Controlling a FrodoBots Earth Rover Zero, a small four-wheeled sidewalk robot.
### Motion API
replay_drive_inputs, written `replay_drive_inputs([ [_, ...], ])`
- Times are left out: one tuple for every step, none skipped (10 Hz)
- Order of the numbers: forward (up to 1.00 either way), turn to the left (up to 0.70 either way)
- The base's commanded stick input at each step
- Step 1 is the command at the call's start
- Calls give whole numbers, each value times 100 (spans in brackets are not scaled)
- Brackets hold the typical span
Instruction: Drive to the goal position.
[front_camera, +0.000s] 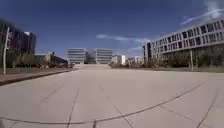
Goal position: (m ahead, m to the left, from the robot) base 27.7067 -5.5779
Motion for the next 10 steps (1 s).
replay_drive_inputs([
  [67, -1],
  [66, -1],
  [66, -1],
  [66, -1],
  [66, -1],
  [66, -1],
  [66, -1],
  [64, -1],
  [62, -1],
  [59, -1],
])
